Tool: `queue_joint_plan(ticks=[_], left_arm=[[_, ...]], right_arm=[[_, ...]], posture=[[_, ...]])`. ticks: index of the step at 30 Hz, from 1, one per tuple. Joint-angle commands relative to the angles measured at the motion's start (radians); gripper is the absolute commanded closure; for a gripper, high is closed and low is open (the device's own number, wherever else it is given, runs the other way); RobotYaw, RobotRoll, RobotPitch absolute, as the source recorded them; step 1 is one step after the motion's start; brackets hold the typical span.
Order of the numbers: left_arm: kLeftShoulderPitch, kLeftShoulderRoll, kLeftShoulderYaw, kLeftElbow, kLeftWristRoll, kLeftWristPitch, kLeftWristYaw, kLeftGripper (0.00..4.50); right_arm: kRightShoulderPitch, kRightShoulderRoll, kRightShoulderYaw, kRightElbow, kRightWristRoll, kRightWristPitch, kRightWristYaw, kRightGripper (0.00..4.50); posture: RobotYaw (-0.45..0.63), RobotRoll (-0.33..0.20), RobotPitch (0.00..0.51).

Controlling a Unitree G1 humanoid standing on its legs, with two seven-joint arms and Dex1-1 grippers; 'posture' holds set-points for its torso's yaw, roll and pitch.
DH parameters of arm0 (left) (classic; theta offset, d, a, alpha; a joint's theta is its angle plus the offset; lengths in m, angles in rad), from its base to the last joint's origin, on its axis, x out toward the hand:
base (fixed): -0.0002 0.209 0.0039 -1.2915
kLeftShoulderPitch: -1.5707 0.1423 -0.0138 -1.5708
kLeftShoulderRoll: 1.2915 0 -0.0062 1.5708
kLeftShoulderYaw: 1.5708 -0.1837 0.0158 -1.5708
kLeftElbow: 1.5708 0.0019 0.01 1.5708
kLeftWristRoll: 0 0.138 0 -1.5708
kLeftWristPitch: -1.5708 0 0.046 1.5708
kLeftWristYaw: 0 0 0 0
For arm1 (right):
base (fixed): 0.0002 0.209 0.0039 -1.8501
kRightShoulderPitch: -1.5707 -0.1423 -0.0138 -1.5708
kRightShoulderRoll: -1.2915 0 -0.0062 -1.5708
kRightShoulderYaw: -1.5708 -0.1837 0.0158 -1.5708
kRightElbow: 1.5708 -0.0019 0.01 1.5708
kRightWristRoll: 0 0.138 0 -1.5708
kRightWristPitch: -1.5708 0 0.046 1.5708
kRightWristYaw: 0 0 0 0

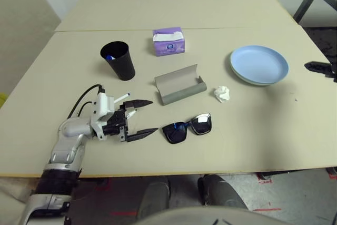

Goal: Organize and tidy the items on the table.

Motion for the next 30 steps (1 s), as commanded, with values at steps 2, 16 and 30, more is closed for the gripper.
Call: queue_joint_plan(ticks=[2,16,30], left_arm=[[0.006,0.018,0.012,0.012,-0.007,0.004,-0.015,0.0],[0.011,0.044,0.084,0.062,0.001,-0.01,0.03,0.0],[0.068,0.032,0.092,0.015,0.006,-0.013,0.085,0.0]], right_arm=[[0.25,0.124,-0.05,-0.158,-0.034,-0.308,0.054,0.02],[0.274,0.357,0.373,0.022,-0.279,-1.032,0.084,0.02],[-0.046,0.471,0.529,0.284,-0.339,-0.995,0.001,0.02]], posture=[[-0.1,0.0,0.137],[-0.04,0.0,0.119],[-0.02,0.0,0.113]])
